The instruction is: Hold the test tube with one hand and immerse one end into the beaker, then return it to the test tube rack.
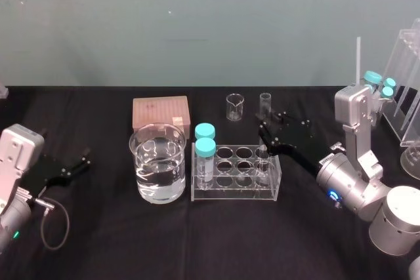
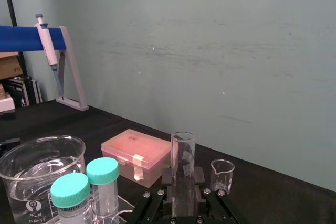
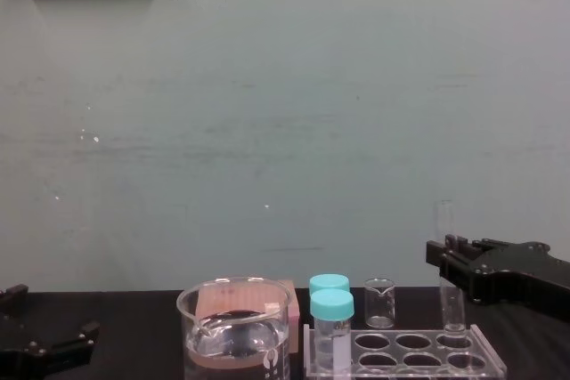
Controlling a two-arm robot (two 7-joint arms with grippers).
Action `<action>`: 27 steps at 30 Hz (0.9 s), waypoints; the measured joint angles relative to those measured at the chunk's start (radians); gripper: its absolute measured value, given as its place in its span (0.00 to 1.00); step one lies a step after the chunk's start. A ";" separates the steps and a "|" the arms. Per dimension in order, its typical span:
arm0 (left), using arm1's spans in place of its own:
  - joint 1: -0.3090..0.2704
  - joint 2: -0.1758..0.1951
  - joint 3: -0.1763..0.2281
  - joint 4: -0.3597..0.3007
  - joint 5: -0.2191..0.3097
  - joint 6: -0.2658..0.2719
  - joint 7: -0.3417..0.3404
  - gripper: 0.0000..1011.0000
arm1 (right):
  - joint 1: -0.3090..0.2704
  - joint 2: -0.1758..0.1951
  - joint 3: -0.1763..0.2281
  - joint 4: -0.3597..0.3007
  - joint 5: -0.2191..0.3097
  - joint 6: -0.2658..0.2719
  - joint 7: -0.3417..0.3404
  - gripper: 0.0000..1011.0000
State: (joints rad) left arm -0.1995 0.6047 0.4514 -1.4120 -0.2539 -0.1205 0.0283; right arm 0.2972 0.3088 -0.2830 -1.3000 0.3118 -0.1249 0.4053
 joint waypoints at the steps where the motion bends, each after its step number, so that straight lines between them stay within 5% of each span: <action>1: 0.000 0.000 0.000 0.000 0.000 0.000 0.000 0.99 | 0.000 0.000 0.000 0.000 0.000 0.000 0.000 0.25; 18: 0.000 0.000 0.000 0.000 0.000 0.000 0.000 0.99 | -0.001 0.000 0.001 -0.002 0.002 0.000 0.000 0.80; 27: 0.000 0.000 0.000 0.000 0.000 0.000 0.000 0.99 | -0.030 0.002 0.074 -0.122 0.025 -0.076 -0.038 0.99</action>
State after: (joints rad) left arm -0.1996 0.6047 0.4514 -1.4120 -0.2539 -0.1205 0.0283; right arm 0.2673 0.3110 -0.2093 -1.4217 0.3369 -0.2012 0.3673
